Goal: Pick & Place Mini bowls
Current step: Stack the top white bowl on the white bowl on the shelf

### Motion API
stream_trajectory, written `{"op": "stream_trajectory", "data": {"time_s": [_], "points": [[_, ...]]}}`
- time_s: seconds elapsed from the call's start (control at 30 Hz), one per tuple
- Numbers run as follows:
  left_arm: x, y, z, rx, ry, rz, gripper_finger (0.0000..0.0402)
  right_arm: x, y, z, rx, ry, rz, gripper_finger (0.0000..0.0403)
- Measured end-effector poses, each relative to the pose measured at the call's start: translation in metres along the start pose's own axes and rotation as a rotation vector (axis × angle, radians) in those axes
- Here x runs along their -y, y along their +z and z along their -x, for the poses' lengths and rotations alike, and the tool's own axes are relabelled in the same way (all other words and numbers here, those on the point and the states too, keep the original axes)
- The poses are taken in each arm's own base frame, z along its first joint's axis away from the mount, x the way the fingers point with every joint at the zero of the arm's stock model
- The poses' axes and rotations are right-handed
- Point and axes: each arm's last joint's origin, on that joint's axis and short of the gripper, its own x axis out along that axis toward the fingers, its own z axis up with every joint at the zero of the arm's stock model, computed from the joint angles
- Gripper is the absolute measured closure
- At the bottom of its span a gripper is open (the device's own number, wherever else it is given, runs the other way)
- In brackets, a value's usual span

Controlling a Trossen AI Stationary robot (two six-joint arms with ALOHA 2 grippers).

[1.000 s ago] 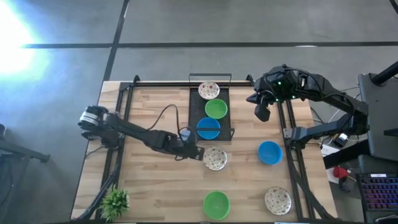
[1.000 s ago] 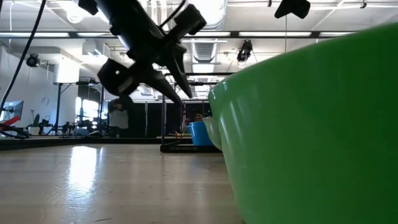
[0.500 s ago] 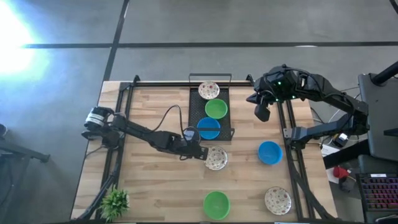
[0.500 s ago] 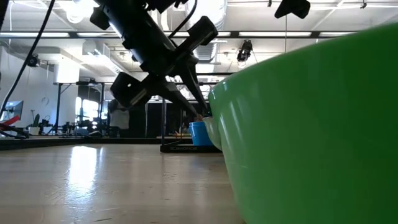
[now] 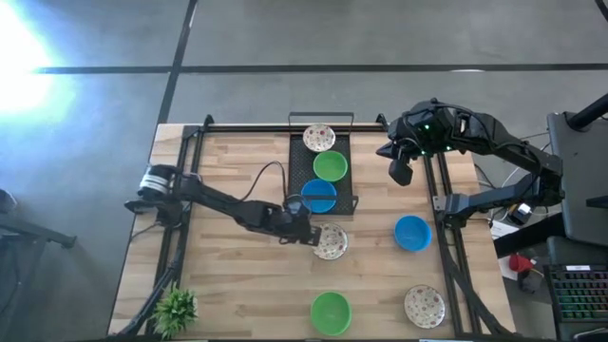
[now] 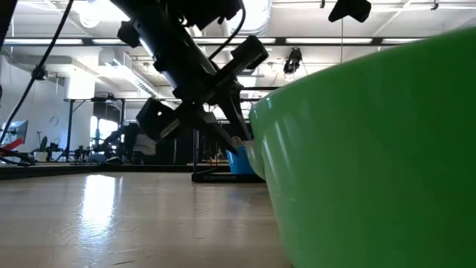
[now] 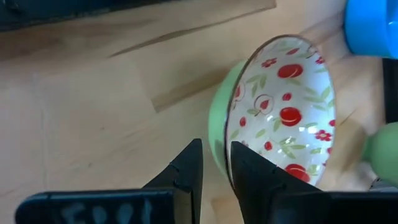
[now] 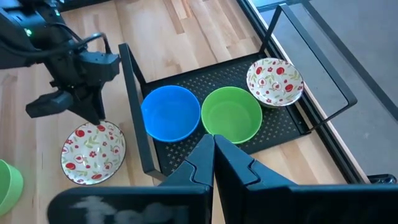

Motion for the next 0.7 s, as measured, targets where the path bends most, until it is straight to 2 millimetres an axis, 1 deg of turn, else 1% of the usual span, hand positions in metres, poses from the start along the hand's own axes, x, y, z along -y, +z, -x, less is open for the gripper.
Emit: {"op": "stream_trajectory", "data": {"time_s": [0.3, 0.53, 0.7], "points": [[0.002, 0.003, -0.009, -0.005, 0.006, 0.003, 0.0326, 0.000, 0.000, 0.000, 0.000, 0.000, -0.001, 0.0394], [0.002, 0.001, -0.019, -0.027, 0.023, 0.001, 0.0326, 0.000, 0.000, 0.000, 0.000, 0.000, -0.002, 0.0394], [0.002, 0.002, -0.020, -0.026, 0.023, 0.009, 0.0328, 0.000, 0.000, 0.000, 0.000, -0.001, -0.003, 0.0394]]}}
